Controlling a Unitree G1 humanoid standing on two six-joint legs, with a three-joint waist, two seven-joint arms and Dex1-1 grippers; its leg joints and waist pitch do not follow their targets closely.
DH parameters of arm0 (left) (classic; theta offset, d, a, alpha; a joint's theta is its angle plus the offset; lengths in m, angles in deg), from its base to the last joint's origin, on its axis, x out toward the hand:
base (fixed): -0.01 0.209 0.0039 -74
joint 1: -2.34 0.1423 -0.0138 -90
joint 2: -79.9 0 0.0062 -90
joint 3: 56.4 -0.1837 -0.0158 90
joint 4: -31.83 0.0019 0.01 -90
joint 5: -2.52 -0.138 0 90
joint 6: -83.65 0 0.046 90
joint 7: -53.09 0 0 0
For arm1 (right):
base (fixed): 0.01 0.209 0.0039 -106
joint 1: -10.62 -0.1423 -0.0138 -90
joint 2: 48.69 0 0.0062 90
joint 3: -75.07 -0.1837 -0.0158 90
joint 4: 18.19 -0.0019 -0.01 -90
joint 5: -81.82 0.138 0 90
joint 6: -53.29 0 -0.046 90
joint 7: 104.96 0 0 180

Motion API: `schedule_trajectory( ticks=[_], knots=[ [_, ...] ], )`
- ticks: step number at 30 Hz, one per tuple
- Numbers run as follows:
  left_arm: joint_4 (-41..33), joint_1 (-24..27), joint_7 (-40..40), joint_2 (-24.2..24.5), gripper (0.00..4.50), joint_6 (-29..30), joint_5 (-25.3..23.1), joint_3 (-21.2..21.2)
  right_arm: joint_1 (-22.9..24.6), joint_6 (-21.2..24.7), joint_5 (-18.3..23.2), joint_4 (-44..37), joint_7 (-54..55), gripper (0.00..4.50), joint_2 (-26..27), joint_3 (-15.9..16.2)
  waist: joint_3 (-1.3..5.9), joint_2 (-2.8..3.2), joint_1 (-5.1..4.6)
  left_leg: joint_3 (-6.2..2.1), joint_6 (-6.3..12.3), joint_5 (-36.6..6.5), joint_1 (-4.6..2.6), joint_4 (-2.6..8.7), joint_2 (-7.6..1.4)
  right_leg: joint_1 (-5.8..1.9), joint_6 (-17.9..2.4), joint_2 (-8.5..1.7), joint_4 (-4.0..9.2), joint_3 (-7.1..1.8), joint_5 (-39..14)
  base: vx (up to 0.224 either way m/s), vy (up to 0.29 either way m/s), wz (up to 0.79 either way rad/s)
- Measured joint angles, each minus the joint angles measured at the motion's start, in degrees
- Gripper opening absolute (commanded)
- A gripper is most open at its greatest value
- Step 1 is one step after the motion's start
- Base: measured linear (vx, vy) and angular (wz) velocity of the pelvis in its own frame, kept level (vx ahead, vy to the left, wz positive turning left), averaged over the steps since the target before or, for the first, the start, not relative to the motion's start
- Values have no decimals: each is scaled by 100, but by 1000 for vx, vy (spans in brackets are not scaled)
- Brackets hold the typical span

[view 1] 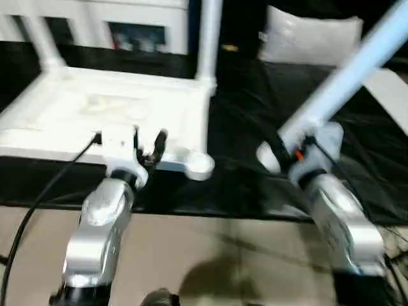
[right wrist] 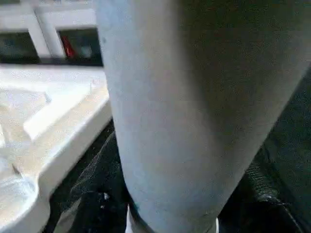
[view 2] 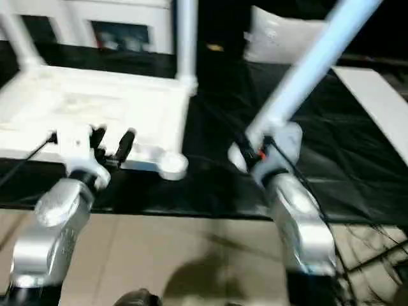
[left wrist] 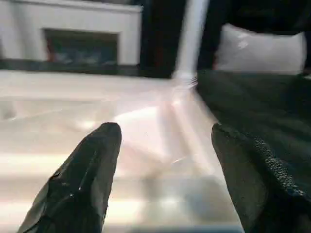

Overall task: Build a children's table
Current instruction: Move to table

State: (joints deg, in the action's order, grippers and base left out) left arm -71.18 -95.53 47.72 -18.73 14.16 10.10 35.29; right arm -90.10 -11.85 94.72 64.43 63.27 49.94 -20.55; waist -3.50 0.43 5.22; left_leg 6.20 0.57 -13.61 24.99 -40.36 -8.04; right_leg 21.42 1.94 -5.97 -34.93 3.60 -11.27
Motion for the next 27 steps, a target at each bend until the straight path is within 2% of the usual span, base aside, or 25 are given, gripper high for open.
schedule_trajectory(
  ticks=[1, 2, 3, 4, 5, 6, 7, 8, 9, 10, 11, 12, 13, 14, 15, 16, 17, 18, 19, 20, 21, 22, 24, 25, 27],
  knots=[
    [4, 41, 3, 11, 333, -11, -14, 13, 71, -1, -32, 6, -8, 190, 6, 53, 0, -5, -31, 111, 97, 16, -46, 51, 72, 5, -60, -60, 22, -42, -2, 5, 215, 10],
    [9, 93, 5, 33, 333, -21, -46, 43, 68, -20, -53, 3, -26, 190, 30, 152, -5, 7, -129, 147, 196, 43, -76, 115, 147, 70, -261, -43, -48, -53, -93, 5, 215, 10],
    [26, 99, 16, 34, 333, -33, -72, 100, 52, -66, -82, -12, -69, 190, 93, 290, -7, 11, -201, 187, 270, 78, -88, 170, 203, 165, -385, -50, -356, -21, -251, -20, 218, 4],
    [30, 83, 23, 59, 333, -71, -105, 136, 57, -150, -113, -53, -105, 190, 125, 424, 1, -1, -233, 235, 357, 129, -96, 234, 273, 300, -242, 37, -825, 88, -379, -50, 182, 5],
    [27, 73, 31, 45, 333, -111, -111, 134, 51, -206, -131, -58, -98, 190, 150, 436, 8, -9, -219, 293, 414, 164, -93, 273, 315, 342, -145, 147, -948, 187, -440, -50, 182, 5],
    [27, 83, 38, 47, 333, -132, -115, 134, 49, -257, -140, -57, -64, 190, 179, 429, 23, -44, -208, 379, 465, 198, -90, 326, 383, 337, -73, 221, -960, 235, -483, -78, 138, -10],
    [28, 94, 46, 51, 333, -137, -119, 126, 55, -296, -143, -57, -11, 190, 218, 411, 37, -145, -212, 537, 516, 248, -88, 386, 539, 256, -45, 276, -752, 202, -502, -94, 119, -16],
    [43, 104, 48, 23, 333, -147, -125, 113, 75, -321, -183, -35, 60, 190, 199, 400, 32, -187, -188, 611, 500, 256, -68, 379, 609, 257, -282, 215, -711, 59, -539, -94, 119, -16],
    [48, 109, 37, 12, 333, -151, -123, -5, 183, -330, -240, -11, 123, 190, 174, 377, 42, -162, -130, 368, 438, 78, 55, -13, 658, 285, -240, 173, -693, 20, -491, -90, 139, -12],
    [46, 168, 26, 9, 333, -169, -125, -42, 257, -329, -271, 105, 138, 190, 174, 371, 46, -141, -123, -161, 124, -67, 161, -761, 657, 250, -185, 123, -651, -35, -417, -89, 177, -24],
    [46, 196, 17, 21, 333, -170, -126, -37, 339, -335, -272, 107, 138, 190, 192, 367, 43, -151, -147, -367, -120, -164, 95, -912, 572, 216, -133, 27, -587, -31, -361, -89, 177, -24],
    [45, 192, 8, 25, 333, -175, -127, -35, 394, -364, -271, 108, 139, 190, 211, 356, 21, -179, -188, -434, -315, -252, -35, -768, 397, 187, -86, -51, -502, -30, -290, -100, 221, -22],
    [39, 173, -3, 23, 333, -199, -131, -39, 406, -394, -270, 105, 143, 190, 210, 317, 16, -113, -229, -444, -373, -297, -268, -320, 134, 147, -31, -92, -379, -12, -201, -104, 272, -5],
    [35, 151, -10, 30, 333, -222, -133, -41, 402, -433, -266, 100, 144, 190, 221, 272, 38, -10, -273, -377, -597, -286, -393, -31, -54, 120, 8, -141, -306, 11, -137, -104, 272, -5],
    [39, 171, -9, 25, 333, -225, -152, -38, 438, -442, -254, 104, 137, 190, 222, 263, 16, -25, -338, -282, -454, -239, -401, 21, -34, 66, 4, -165, -170, -9, -130, -100, 309, 17],
    [32, 302, -7, 47, 333, -247, -161, 21, 414, -444, -246, 114, 122, 190, 273, 328, 9, -12, -432, -216, -324, -179, -443, 143, 23, 56, -324, -125, -133, -74, -330, -102, 331, 13],
    [44, 370, -6, 52, 333, -251, -160, 82, 391, -464, -230, 90, 98, 190, 335, 436, -5, 26, -479, -209, -242, -132, -449, 210, 71, 46, -521, -119, -228, 3, -461, -102, 331, 13],
    [51, 383, -4, 73, 333, -252, -157, 148, 391, -509, -214, 72, 68, 190, 357, 498, -6, 23, -496, -206, -170, -89, -448, 253, 116, 33, -564, -45, -369, 80, -479, -85, 296, 2],
    [49, 383, 3, 52, 333, -291, -152, 198, 369, -527, -202, 70, 57, 190, 346, 514, 13, -8, -477, -182, -102, -54, -438, 288, 176, -60, -577, 92, -397, 170, -478, -68, 225, 7],
    [45, 391, -8, 64, 333, -341, -152, 190, 338, -542, -201, 70, 46, 190, 321, 513, 34, -50, -462, -139, -61, -35, -411, 297, 245, -123, -578, 183, -358, 198, -473, -68, 225, 7],
    [41, 400, -18, 68, 333, -371, -153, 179, 307, -556, -201, 64, 26, 190, 291, 504, 48, -93, -460, -85, -18, -19, -371, 297, 342, -184, -480, 271, -244, 142, -421, -69, 172, 2],
    [43, 428, -53, 74, 333, -480, -178, 82, 308, -574, -203, 69, 1, 190, 220, 472, 43, -105, -433, -34, -2, -11, -356, 307, 389, -193, -263, 205, -174, 31, -324, -78, 153, 4],
    [34, 458, -59, 85, 333, -604, -255, -71, 316, -574, -207, 96, -21, 190, 177, 437, 36, -85, -403, 48, -5, -10, -304, 323, 415, -182, -172, 130, -123, 8, -253, -73, 141, 0],
    [36, 455, -44, 74, 333, -600, -303, -96, 316, -574, -207, 102, -56, 190, 194, 441, 32, -73, -413, 52, -15, -4, -270, 323, 413, -158, -178, 132, -102, 9, -243, -62, 74, -4],
    [67, 455, 28, 24, 333, -568, -349, -73, 314, -574, -209, 103, -94, 190, 202, 460, 15, -45, -467, 7, -39, 11, -271, 324, 400, -156, -176, 177, -67, 11, -245, -60, 48, 1]
  ],
)
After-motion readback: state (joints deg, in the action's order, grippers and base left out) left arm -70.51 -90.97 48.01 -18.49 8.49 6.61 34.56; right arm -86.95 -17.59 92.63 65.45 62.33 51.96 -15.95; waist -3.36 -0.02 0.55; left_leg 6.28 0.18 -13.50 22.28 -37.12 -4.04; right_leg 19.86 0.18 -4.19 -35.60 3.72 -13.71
